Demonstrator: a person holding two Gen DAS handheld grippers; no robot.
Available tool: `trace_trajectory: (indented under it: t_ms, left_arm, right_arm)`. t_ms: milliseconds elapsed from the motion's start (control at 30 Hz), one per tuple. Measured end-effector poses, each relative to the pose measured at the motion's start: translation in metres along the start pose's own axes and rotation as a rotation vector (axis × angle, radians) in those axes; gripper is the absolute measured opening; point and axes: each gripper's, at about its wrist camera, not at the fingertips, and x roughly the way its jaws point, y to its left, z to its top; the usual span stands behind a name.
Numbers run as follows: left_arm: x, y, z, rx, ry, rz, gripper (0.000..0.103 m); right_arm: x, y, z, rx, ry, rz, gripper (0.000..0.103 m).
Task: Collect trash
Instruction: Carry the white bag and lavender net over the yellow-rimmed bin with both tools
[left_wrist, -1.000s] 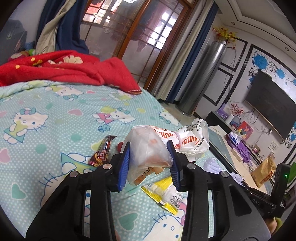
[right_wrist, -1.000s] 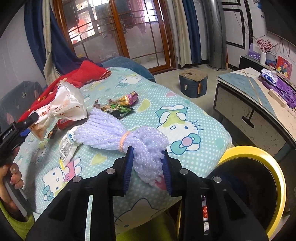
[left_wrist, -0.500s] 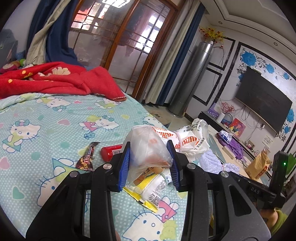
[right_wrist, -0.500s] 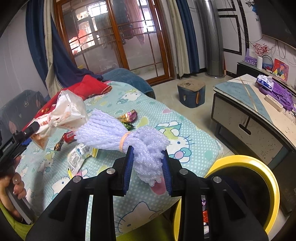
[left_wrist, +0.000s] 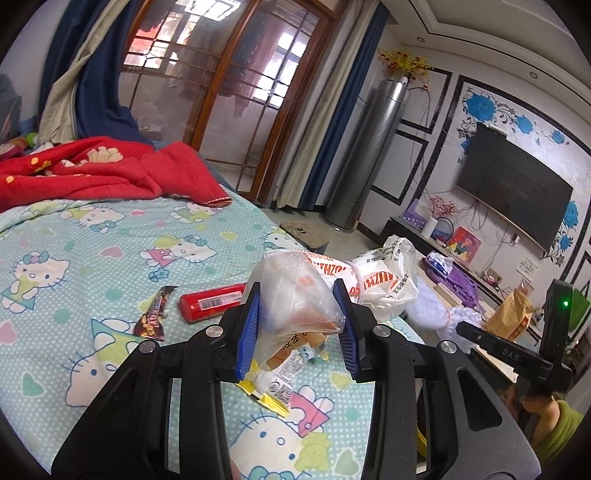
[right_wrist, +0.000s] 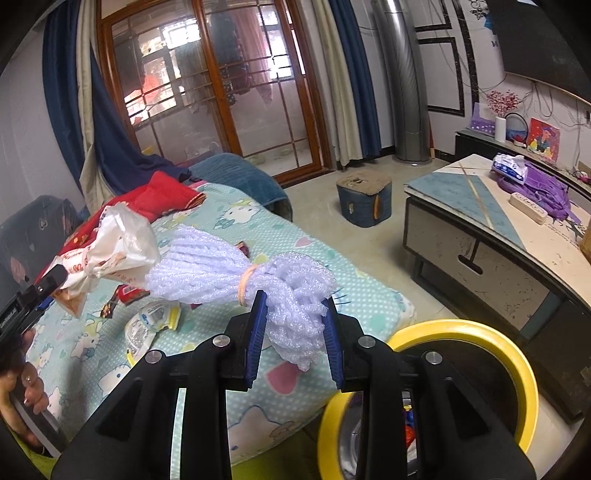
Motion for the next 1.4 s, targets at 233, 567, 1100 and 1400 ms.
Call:
trace_trajectory:
  t_ms: [233, 567, 1100, 1400]
  left_arm:
    - [0.003, -0.014, -0.005, 0.033, 0.017, -0.037, 0.030]
    - [0.009, -0.042, -0.020, 0.089, 0.061, -0.099, 0.030]
    - [0.019, -0.093, -0.051, 0.210, 0.140, -0.193, 0.030]
    - [0.030, -0.124, -0.074, 0.296, 0.197, -0.247, 0.030]
  right_arm:
    - [-0.010, -0.027, -0.001, 0.042, -0.017, -0.050, 0.028]
    - [-0.030, -0.065, -0.004, 0.104, -0.050, -0.117, 0.028]
    - [-0.054, -0.105, -0.017, 0.150, -0.074, -0.217, 0.028]
    - [-0.060, -0.126, -0.020, 0.176, -0.073, -0.252, 0.028]
